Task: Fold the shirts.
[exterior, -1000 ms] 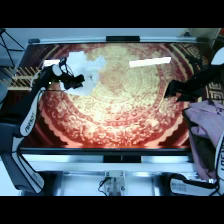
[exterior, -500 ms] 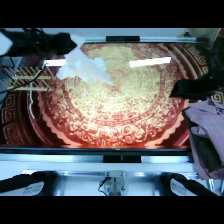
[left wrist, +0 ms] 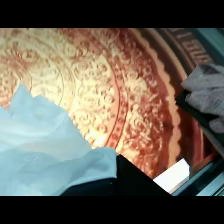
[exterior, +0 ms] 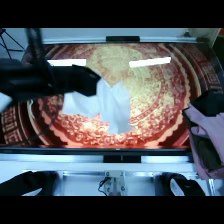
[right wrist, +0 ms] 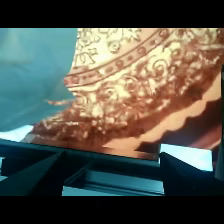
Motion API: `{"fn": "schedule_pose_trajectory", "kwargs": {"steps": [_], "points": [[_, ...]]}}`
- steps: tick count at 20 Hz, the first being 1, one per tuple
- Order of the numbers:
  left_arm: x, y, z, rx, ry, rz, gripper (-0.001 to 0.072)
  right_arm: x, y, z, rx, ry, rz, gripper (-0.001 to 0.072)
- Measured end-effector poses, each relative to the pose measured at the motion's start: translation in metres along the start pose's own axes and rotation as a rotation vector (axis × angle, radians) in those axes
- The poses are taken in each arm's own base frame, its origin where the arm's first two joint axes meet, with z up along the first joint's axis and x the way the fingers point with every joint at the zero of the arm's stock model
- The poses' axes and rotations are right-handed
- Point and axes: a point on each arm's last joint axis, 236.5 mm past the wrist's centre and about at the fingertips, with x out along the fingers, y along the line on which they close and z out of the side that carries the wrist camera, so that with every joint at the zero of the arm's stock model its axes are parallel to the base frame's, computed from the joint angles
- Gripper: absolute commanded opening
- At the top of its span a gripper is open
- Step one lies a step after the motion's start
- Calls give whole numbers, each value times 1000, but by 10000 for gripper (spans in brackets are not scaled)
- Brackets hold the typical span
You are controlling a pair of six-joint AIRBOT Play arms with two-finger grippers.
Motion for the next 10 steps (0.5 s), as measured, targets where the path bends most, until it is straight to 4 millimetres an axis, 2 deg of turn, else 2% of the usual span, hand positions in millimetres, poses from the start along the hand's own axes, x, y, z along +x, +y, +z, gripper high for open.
{"fn": "schedule_pose_trajectory", "kwargs": {"steps": [3,5,7,10], "points": [[45,3,-63,-39,149,38,26,-2,1,-3,21,-14,-2,678],[63,10,-98,-50,228,70,27,14,-2,-7,44,7,2,678],[67,21,-122,-42,294,113,27,43,-7,-17,76,59,10,678],[54,44,-151,13,408,206,27,106,-5,-40,144,156,77,678]]}}
